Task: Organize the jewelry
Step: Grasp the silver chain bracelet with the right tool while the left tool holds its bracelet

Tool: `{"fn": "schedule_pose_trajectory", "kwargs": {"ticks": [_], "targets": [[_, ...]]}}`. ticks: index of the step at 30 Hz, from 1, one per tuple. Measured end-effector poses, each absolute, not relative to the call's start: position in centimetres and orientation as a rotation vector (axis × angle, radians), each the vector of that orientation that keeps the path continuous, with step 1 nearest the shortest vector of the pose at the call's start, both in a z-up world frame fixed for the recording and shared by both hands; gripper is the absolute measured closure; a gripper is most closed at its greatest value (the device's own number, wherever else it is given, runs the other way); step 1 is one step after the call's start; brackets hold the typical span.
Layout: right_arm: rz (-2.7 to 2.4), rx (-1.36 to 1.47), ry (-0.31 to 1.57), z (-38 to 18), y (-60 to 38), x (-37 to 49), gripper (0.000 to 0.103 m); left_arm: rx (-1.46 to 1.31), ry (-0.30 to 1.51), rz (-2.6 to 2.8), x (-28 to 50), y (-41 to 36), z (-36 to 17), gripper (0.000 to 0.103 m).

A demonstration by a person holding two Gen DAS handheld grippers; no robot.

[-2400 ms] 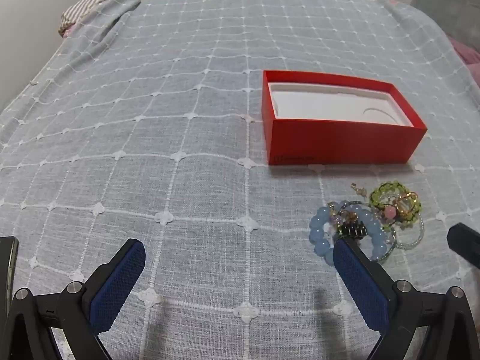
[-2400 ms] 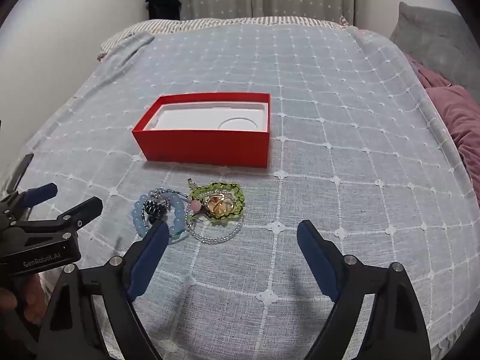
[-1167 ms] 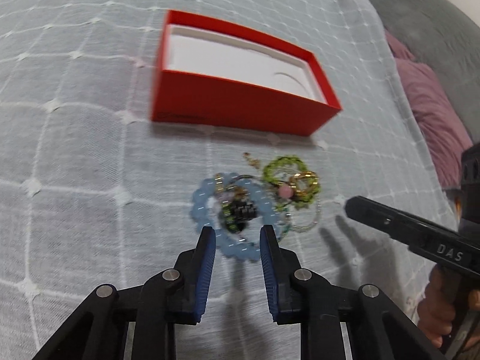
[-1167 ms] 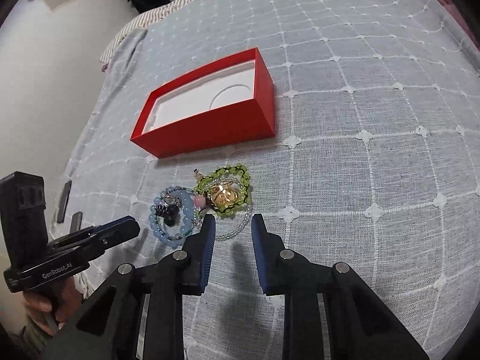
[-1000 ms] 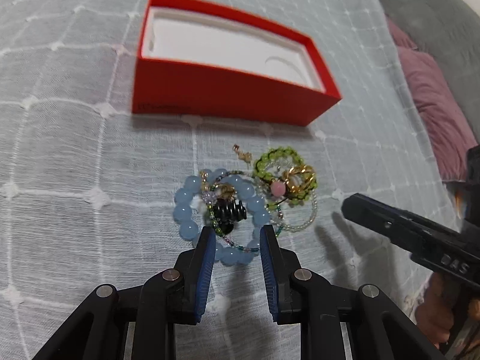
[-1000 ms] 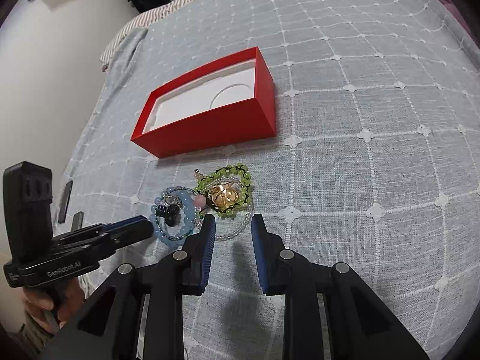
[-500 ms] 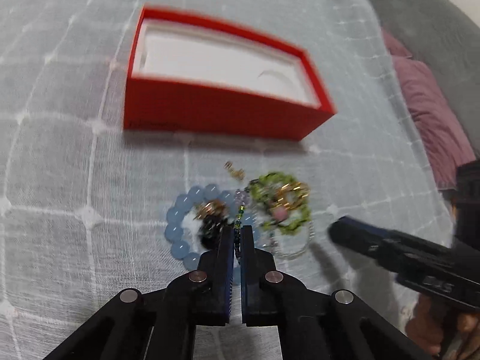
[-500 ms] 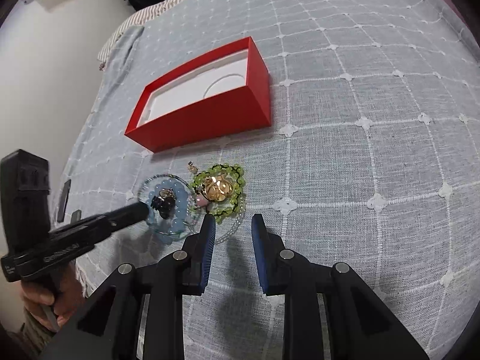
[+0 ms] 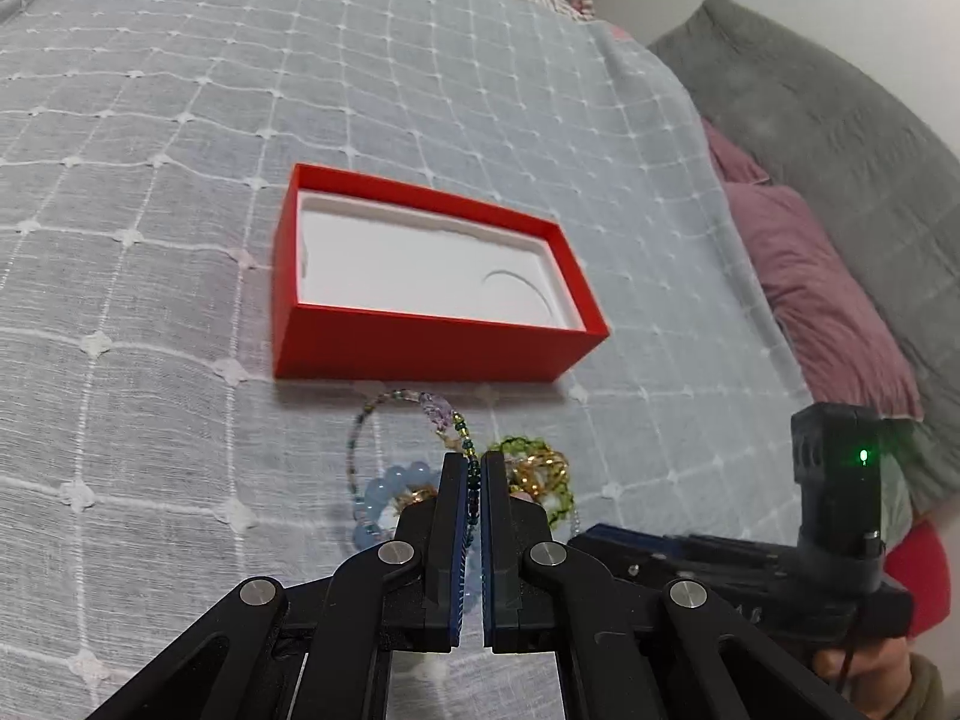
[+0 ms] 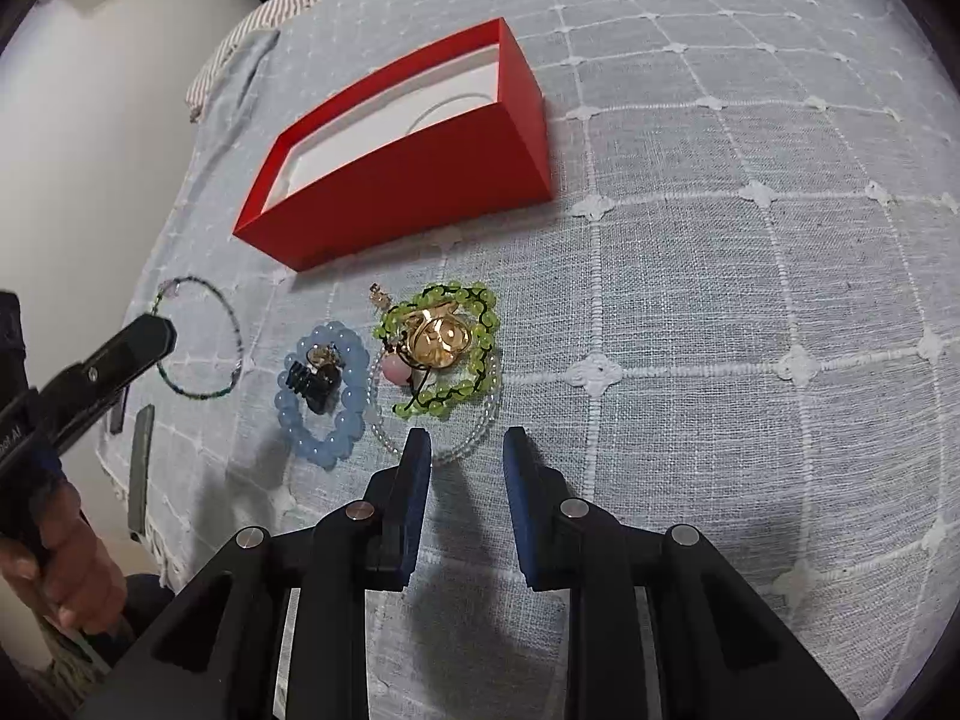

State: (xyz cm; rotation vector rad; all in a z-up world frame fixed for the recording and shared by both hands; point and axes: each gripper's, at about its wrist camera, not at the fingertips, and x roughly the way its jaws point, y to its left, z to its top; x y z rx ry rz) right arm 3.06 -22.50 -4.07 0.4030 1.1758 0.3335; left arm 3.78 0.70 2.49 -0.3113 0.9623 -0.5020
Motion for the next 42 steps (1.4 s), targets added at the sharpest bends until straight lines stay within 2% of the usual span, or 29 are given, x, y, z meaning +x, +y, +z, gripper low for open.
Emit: {"fn": "schedule_pose_trajectory", "kwargs": {"ticks": [3,5,7,13,18,22,26,29,34,37,38,42], "targets": [[0.317,0.416,1.169,-4.2,-22.7,3.3,0.079,-0.326,0.959,-0.511,3.9,0.6,2.4,0.103],[0.281,0.364,1.156,-4.1,-22.4,3.1,0.099,-0.325,0.946,-0.513,3.8,0.7,2.6,0.103],[0.287,0.382,1.146,-4.0,-22.5,3.1,0.103,-0.322,0.936,-0.509,3.7,0.8,2.7,0.103],[0.304,0.419,1.072,-1.7,-23.6,2.2,0.103,-0.356,0.932,-0.520,3.8,1.6,2.7,0.103],[0.284,0.418,1.165,-4.0,-23.1,2.8,0.103,-0.352,0.933,-0.524,3.8,1.6,2.7,0.103],[0.258,0.378,1.147,-3.4,-22.9,3.0,0.100,-0.360,0.931,-0.527,3.7,1.8,2.8,0.103],[0.255,0.369,1.150,-3.5,-22.2,3.3,0.080,-0.353,0.938,-0.530,3.6,1.4,2.7,0.103],[0.261,0.340,1.150,-3.5,-21.6,3.5,0.072,-0.354,0.933,-0.526,3.6,1.5,2.9,0.103],[0.215,0.106,1.104,-3.5,-18.7,2.7,0.073,-0.352,0.940,-0.523,3.7,1.4,2.6,0.103],[0.192,0.062,1.096,-3.4,-18.3,2.4,0.097,-0.356,0.942,-0.524,3.7,1.4,2.4,0.103],[0.196,0.092,1.099,-3.3,-18.8,2.5,0.099,-0.356,0.941,-0.523,3.7,1.5,2.4,0.103],[0.199,0.136,1.045,-1.8,-20.5,1.9,0.100,-0.368,0.936,-0.523,3.7,1.8,2.5,0.103]]}}
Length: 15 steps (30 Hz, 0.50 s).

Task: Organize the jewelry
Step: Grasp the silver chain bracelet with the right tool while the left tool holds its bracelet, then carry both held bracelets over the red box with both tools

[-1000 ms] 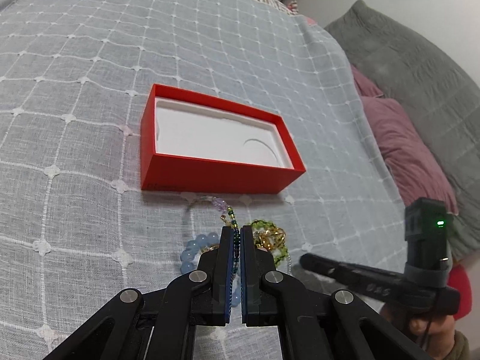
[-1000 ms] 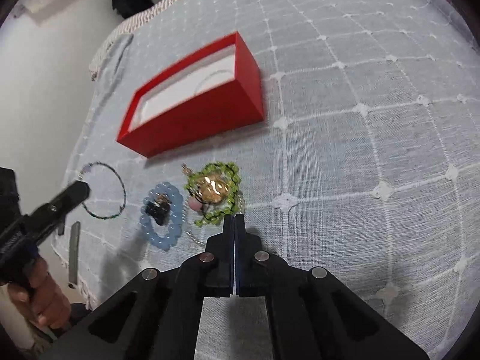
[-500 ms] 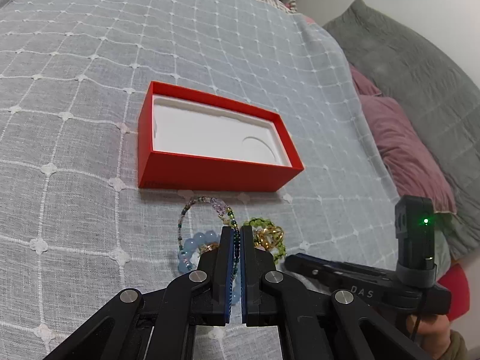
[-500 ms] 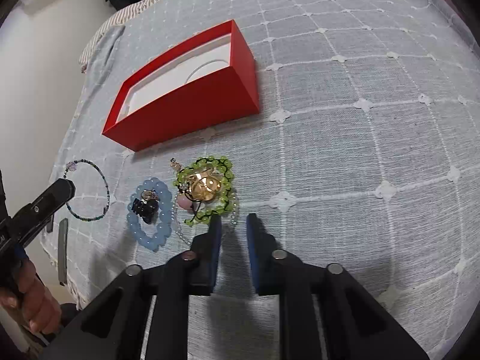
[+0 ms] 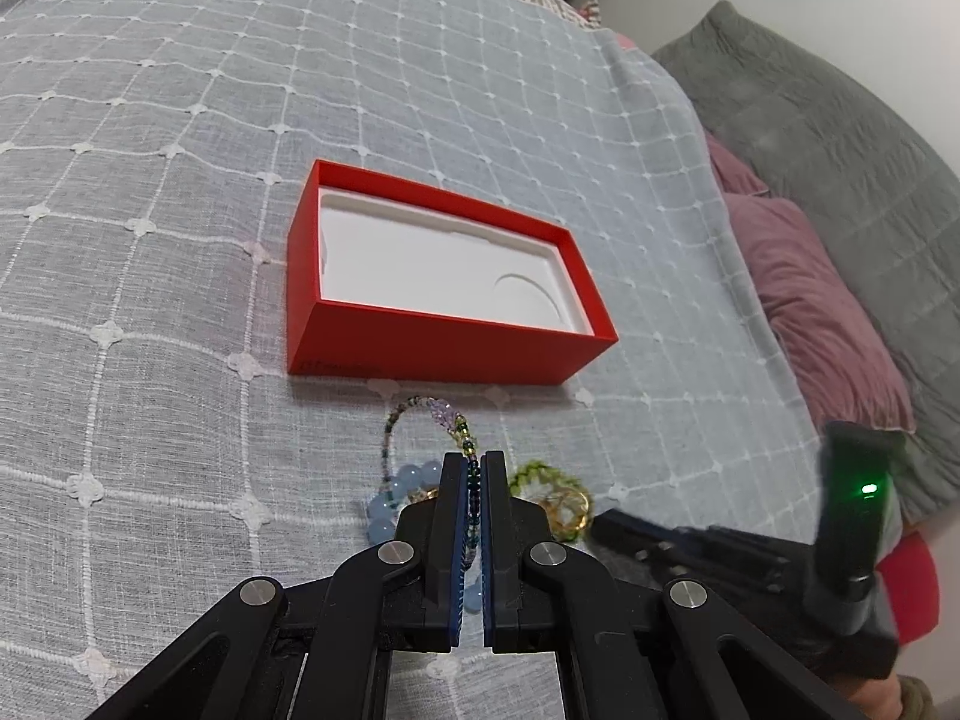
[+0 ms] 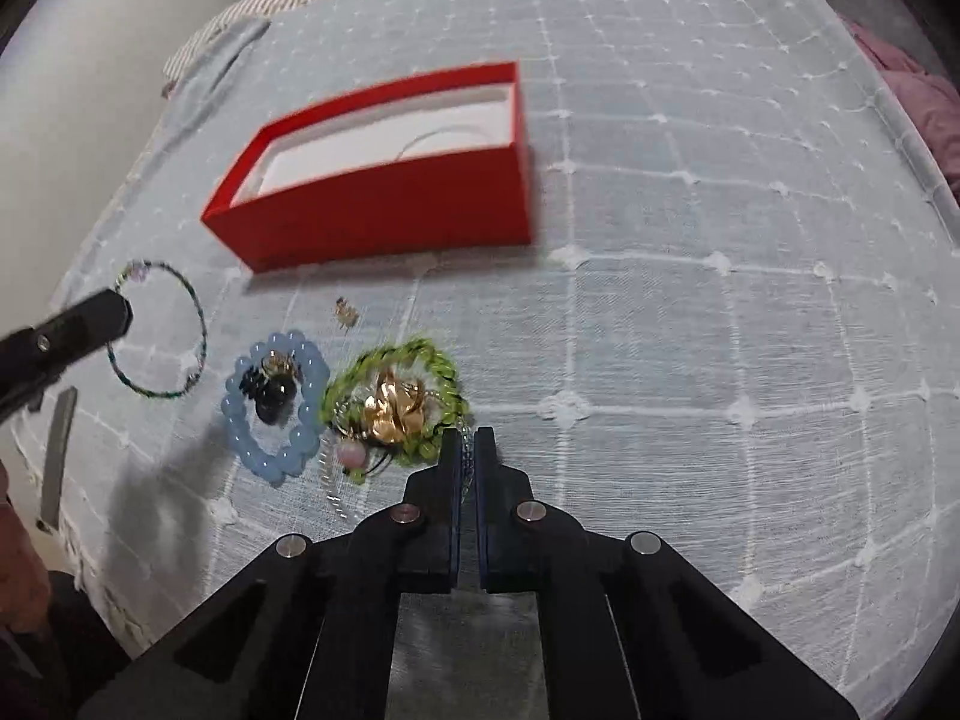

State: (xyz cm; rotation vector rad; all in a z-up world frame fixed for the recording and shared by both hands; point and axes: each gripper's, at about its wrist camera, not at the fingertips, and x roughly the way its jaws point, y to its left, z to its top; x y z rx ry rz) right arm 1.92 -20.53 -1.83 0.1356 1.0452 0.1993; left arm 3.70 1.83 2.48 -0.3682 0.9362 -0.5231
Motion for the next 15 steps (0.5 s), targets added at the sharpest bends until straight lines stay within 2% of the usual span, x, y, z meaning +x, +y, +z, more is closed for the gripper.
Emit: {"fn": "schedule_pose_trajectory", "kwargs": {"ticks": [6,9,12,15], "targets": [[0.214,-0.027,0.865,2.6,-19.6,-0.3,0.100,-0.383,0.921,-0.531,3.8,2.2,2.8,0.103],[0.273,-0.030,0.836,3.6,-19.2,-0.5,0.100,-0.387,0.914,-0.538,3.7,2.2,2.9,0.103],[0.335,0.054,0.840,3.9,-19.8,-0.3,0.100,-0.387,0.902,-0.548,3.6,2.1,3.2,0.103],[0.486,0.284,0.843,4.4,-21.1,0.1,0.100,-0.396,0.884,-0.567,3.4,2.1,3.6,0.103]]}}
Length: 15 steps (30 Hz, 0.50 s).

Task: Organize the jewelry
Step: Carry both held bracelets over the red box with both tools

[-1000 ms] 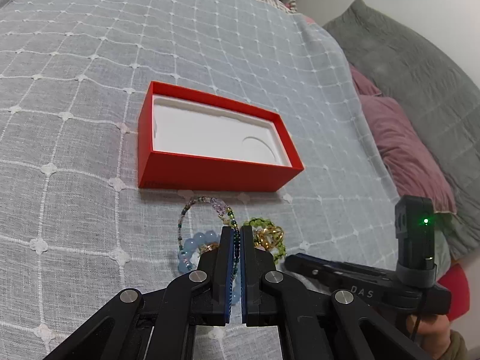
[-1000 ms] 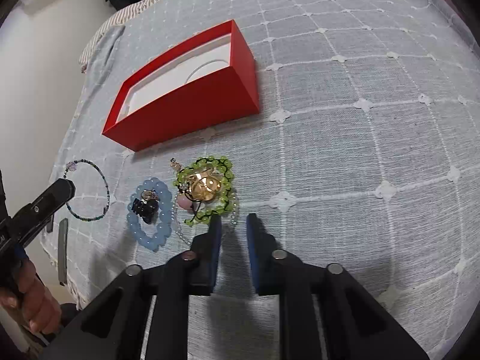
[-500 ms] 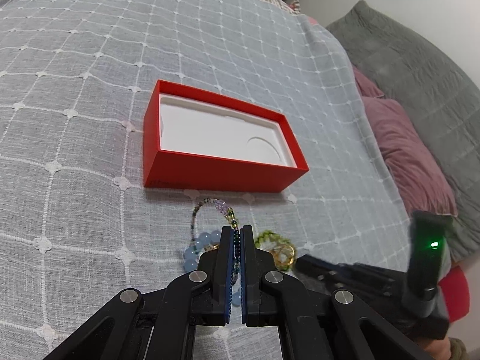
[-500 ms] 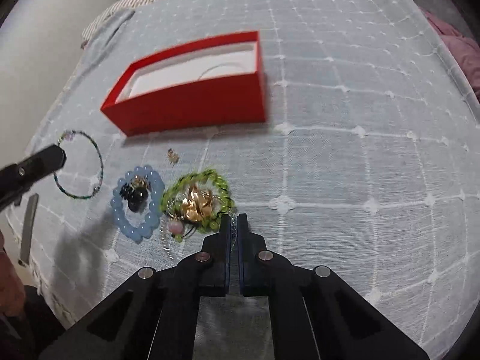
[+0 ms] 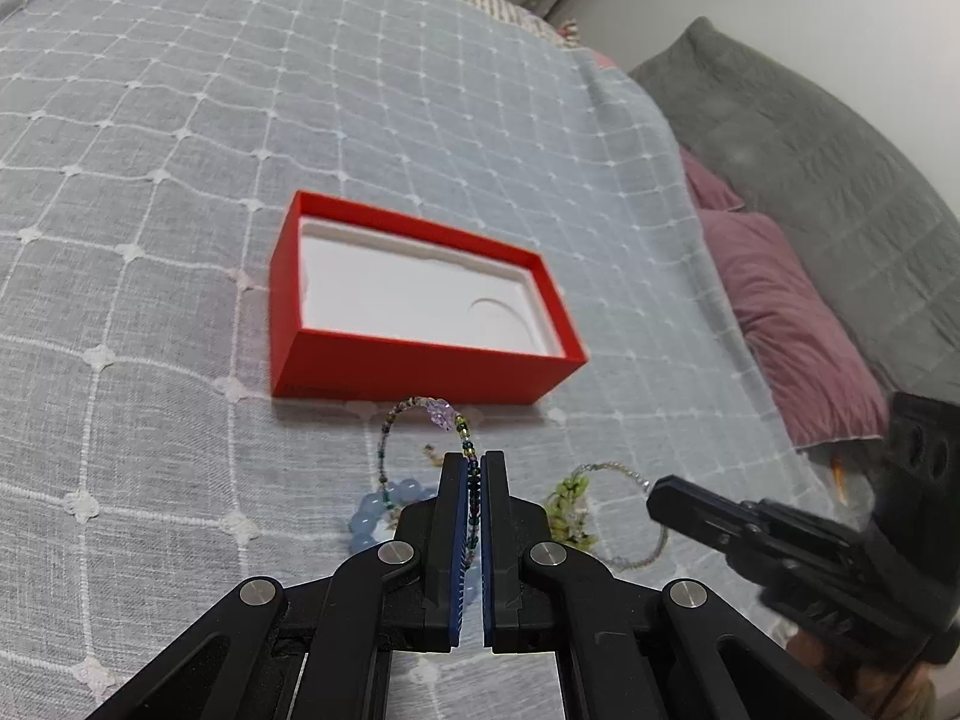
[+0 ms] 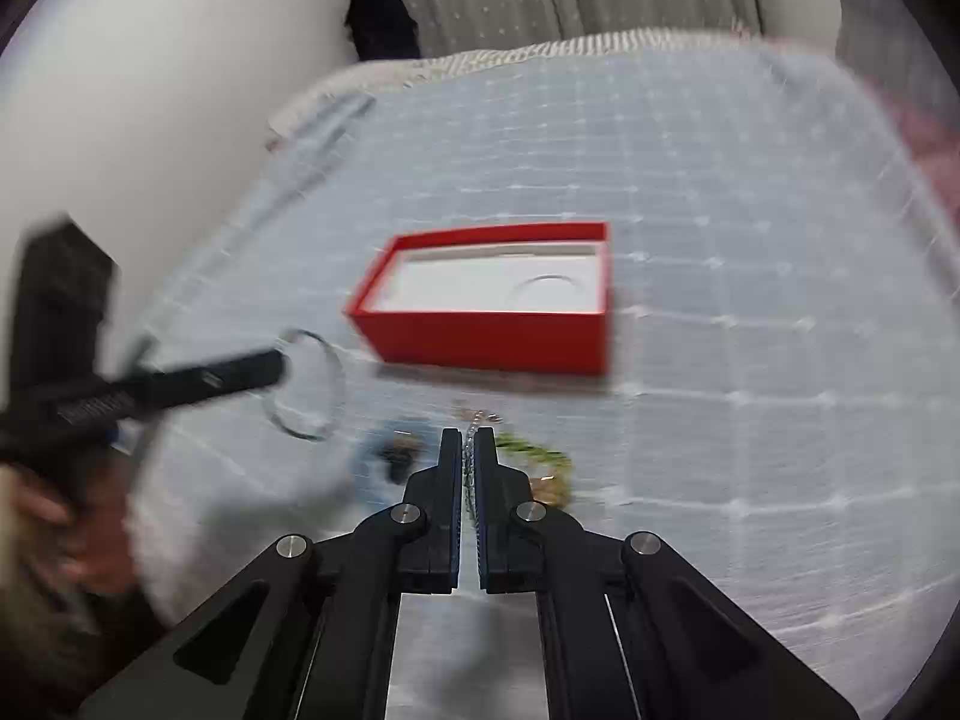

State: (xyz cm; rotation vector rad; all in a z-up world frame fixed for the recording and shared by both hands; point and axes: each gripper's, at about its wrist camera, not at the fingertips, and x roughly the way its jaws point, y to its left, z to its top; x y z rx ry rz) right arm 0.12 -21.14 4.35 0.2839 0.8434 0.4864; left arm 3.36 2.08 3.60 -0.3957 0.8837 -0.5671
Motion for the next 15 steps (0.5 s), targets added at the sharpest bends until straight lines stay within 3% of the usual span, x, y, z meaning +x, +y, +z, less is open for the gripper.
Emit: {"fn": "schedule_pose_trajectory", "kwargs": {"ticks": [5,15], "targets": [[0.577,0.488,0.836,4.5,-22.8,0.6,0.100,-0.387,0.856,-0.580,3.1,1.9,4.2,0.103],[0.660,0.638,0.793,4.9,-24.0,0.7,0.100,-0.392,0.824,-0.608,2.8,1.9,4.7,0.103]]}}
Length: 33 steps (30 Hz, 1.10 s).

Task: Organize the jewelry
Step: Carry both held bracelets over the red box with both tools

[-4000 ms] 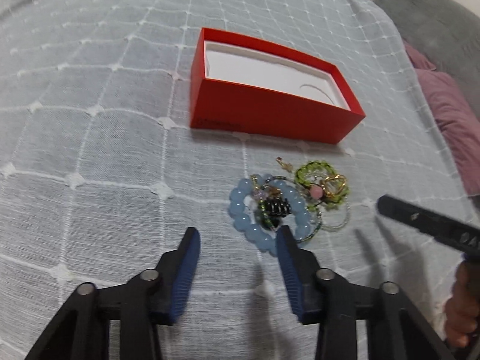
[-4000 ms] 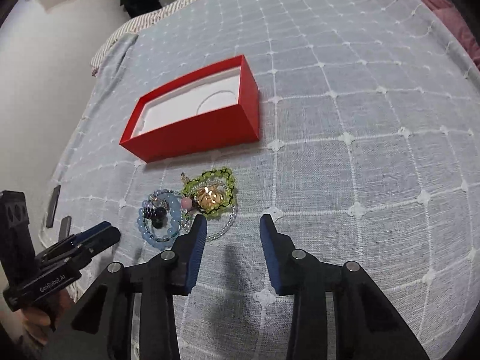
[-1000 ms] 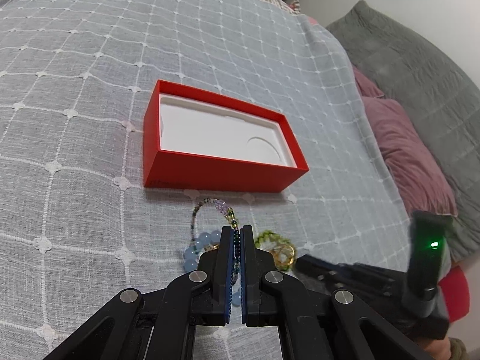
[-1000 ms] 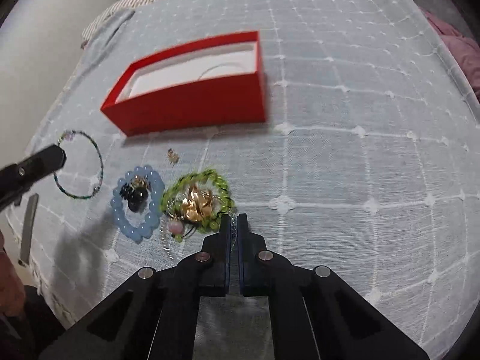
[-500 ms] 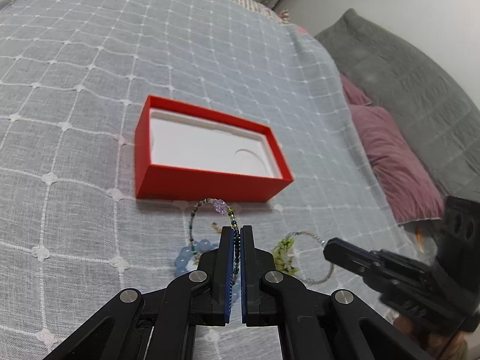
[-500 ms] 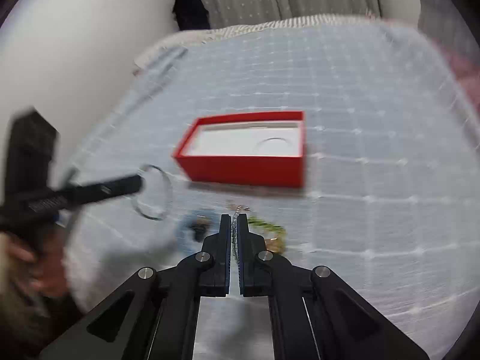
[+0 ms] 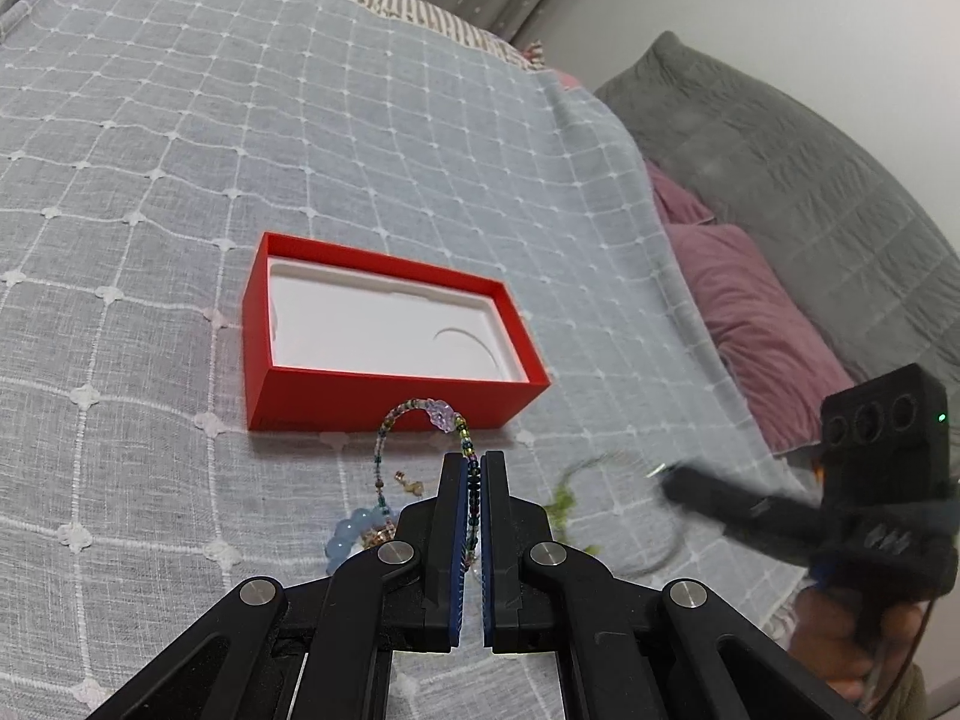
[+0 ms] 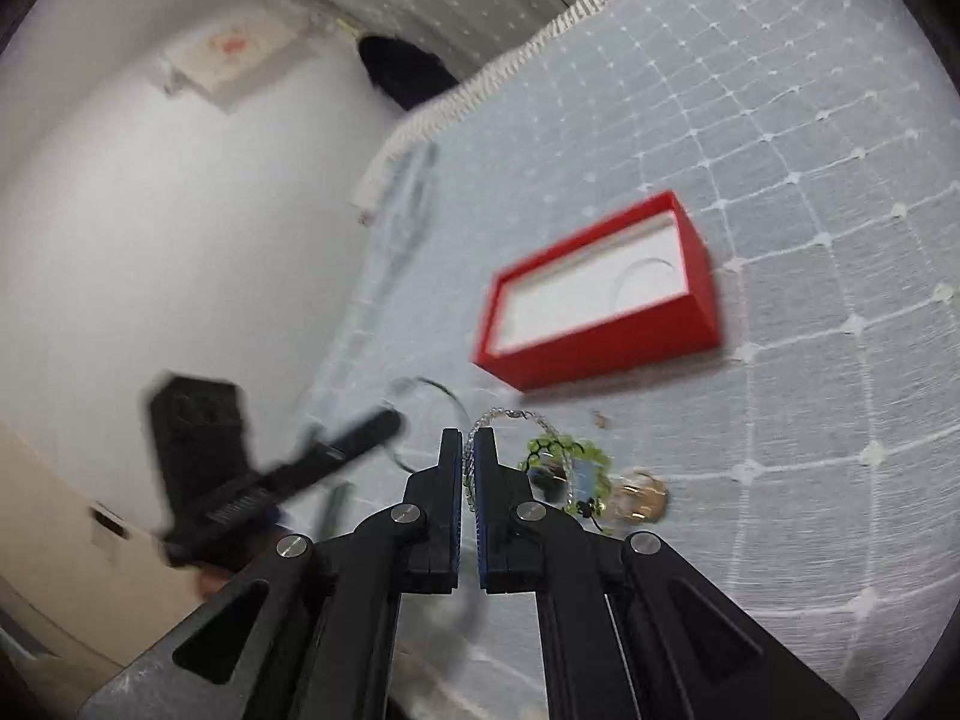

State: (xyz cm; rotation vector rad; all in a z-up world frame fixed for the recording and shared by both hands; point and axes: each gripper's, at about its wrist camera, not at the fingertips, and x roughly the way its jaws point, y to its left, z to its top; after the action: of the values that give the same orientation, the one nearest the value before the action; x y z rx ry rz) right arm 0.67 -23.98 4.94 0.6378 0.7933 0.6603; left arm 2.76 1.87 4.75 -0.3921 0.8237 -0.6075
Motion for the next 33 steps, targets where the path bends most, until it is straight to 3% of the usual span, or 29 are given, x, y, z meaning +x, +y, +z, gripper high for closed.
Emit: {"fn": "schedule_pose_trajectory", "kwargs": {"ticks": [3,6,9,12,15,18,21,33], "targets": [[0.617,0.609,0.930,2.7,-22.8,1.6,0.100,-0.392,0.830,-0.608,2.9,1.8,4.6,0.103],[0.651,0.674,0.820,4.2,-23.8,0.5,0.100,-0.383,0.825,-0.603,2.7,1.9,4.6,0.103],[0.631,0.640,0.902,3.7,-23.2,1.1,0.100,-0.401,0.827,-0.613,2.9,1.9,4.6,0.103],[0.684,0.770,0.758,4.8,-25.2,0.4,0.100,-0.390,0.820,-0.617,2.7,1.8,4.7,0.103],[0.633,0.728,0.915,2.5,-24.2,1.3,0.100,-0.384,0.816,-0.621,2.8,1.5,4.8,0.103],[0.683,0.786,0.800,3.6,-25.1,0.7,0.100,-0.381,0.817,-0.617,2.7,1.6,4.7,0.103],[0.678,0.791,0.880,3.0,-24.7,1.5,0.100,-0.391,0.823,-0.623,2.9,1.6,4.6,0.103],[0.624,0.738,0.790,7.3,-26.3,5.4,0.100,-0.437,0.768,-0.687,5.8,0.9,8.0,0.103]]}}
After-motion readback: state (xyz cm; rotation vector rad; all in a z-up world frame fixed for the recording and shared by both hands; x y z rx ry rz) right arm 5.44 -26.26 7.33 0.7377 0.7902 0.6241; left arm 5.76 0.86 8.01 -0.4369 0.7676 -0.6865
